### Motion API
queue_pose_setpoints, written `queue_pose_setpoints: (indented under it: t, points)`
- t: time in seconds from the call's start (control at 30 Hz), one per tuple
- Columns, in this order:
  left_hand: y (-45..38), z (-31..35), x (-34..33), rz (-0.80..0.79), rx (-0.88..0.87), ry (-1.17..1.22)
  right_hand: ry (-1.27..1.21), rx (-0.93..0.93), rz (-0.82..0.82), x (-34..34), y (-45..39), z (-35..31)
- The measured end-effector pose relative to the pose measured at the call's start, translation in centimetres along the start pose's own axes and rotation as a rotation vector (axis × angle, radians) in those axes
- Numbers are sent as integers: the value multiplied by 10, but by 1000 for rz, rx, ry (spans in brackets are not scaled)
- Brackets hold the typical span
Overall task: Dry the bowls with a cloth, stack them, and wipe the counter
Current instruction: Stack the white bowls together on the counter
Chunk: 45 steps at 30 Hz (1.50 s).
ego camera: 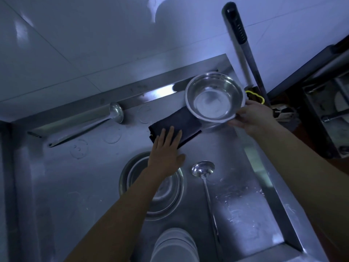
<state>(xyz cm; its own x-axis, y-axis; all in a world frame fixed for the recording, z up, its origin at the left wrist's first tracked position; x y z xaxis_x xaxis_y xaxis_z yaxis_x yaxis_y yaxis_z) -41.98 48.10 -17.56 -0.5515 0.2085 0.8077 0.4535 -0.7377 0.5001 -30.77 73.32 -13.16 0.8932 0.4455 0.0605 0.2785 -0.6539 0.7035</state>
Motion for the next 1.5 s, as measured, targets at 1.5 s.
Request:
queue_pose_setpoints:
  t: [1.5]
  points:
    - [163,109,39,-96,-193,640,960,415,-644,72,191,78]
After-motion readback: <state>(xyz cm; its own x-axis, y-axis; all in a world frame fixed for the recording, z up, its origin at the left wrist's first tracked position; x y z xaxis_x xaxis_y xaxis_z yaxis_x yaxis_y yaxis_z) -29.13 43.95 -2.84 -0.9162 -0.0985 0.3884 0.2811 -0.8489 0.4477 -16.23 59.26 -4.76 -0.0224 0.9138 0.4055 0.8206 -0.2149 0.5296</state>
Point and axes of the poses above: each hand's wrist, its own y-axis away from the middle knuckle, its own x-axis out of the back of the hand, z = x × y, the point moved 8 cm from there along -y, towards the middle knuckle, and after that the axes turned 2 degrees about y, right-handed, at the moved point
